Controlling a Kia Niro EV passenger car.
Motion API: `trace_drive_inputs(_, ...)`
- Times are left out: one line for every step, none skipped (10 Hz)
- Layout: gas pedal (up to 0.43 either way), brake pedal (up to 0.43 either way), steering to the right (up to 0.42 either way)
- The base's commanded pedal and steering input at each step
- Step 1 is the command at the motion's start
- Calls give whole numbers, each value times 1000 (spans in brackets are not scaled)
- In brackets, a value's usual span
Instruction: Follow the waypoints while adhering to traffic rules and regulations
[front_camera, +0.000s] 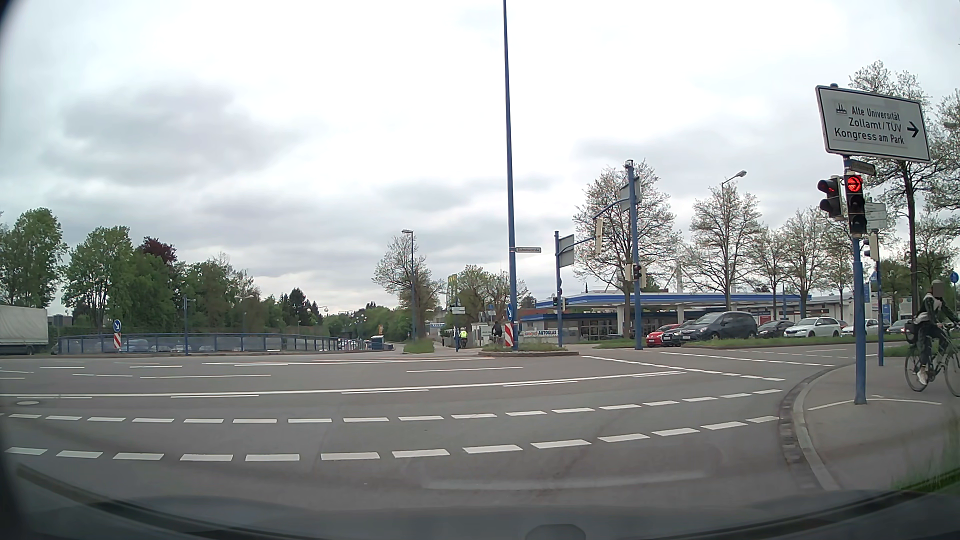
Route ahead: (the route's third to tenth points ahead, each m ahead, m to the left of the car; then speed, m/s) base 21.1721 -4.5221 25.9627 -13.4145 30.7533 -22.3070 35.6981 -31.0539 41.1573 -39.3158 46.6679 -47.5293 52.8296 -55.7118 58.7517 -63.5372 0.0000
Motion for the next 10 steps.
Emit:
trace_drive_inputs(0, 244, 33)
trace_drive_inputs(0, 244, 33)
trace_drive_inputs(0, 244, 33)
trace_drive_inputs(0, 244, 33)
trace_drive_inputs(0, 244, 33)
trace_drive_inputs(0, 244, 33)
trace_drive_inputs(0, 244, 33)
trace_drive_inputs(0, 244, 33)
trace_drive_inputs(0, 244, 33)
trace_drive_inputs(0, 244, 33)
